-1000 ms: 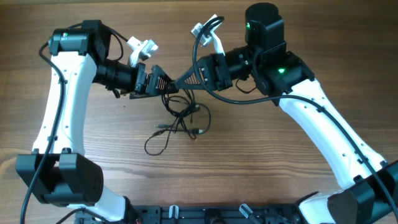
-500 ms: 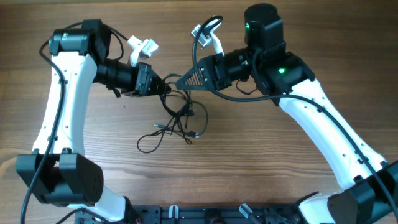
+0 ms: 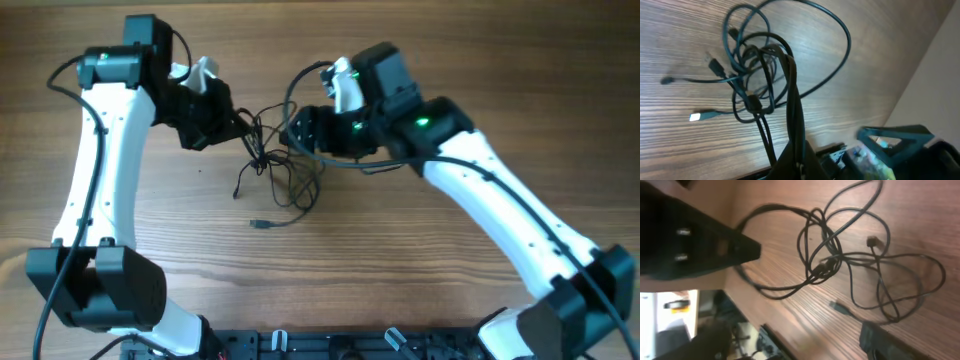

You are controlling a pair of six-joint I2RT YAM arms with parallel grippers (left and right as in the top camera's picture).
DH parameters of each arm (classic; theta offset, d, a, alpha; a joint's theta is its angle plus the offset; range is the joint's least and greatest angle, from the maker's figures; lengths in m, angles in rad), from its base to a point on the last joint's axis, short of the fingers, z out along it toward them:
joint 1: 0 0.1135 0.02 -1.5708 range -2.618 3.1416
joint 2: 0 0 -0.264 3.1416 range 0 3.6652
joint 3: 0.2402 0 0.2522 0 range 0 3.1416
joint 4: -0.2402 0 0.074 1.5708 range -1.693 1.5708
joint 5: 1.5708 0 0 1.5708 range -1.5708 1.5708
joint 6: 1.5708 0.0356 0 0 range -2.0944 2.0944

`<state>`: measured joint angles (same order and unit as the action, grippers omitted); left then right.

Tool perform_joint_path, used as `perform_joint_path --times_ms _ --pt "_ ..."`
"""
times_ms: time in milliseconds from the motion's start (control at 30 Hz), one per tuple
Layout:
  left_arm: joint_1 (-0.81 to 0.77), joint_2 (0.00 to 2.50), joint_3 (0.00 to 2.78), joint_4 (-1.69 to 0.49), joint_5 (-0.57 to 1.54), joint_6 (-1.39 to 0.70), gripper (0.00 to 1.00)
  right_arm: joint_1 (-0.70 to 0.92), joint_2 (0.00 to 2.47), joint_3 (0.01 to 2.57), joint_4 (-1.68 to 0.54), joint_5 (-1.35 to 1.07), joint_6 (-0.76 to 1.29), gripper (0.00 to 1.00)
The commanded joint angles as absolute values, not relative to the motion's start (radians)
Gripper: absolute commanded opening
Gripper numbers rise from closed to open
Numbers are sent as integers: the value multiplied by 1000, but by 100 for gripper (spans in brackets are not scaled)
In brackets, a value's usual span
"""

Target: Untangle cables

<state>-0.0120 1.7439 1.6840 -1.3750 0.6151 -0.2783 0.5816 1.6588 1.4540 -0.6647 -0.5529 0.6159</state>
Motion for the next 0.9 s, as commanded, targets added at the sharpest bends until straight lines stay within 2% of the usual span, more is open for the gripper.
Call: perform_joint_path --times_ms 0,33,233,433,500,567,600,667,800,867 --pt "-72 1748 1686 -1377 638 -180 4 627 1754 1458 -636 -442 659 71" --pt "-79 1748 1686 -1380 638 -164 4 636 1792 1458 -615 -445 657 70" --pt "-79 1748 1686 -1385 638 -164 4 640 1870 1458 -522 -478 649 39" --pt "-79 1748 1686 -1402 639 -164 4 675 1911 1458 -424 -434 658 42" --pt "-79 1748 1686 -1403 638 -164 4 676 1946 1458 -408 -435 658 39" --pt "-78 1748 1686 -1403 638 -164 4 671 1957 1459 -402 -434 659 10" --pt "-78 1748 1686 -1403 637 -164 4 667 1949 1459 -402 -435 664 4" --pt "-78 1748 1686 -1402 594 -165 4 644 1916 1459 -412 -454 683 4" --pt "-59 1749 1686 -1402 273 -328 4 548 1778 1459 -420 -612 690 4" --pt "-59 1749 1685 -1395 211 -358 4 485 1689 1459 -414 -657 782 4"
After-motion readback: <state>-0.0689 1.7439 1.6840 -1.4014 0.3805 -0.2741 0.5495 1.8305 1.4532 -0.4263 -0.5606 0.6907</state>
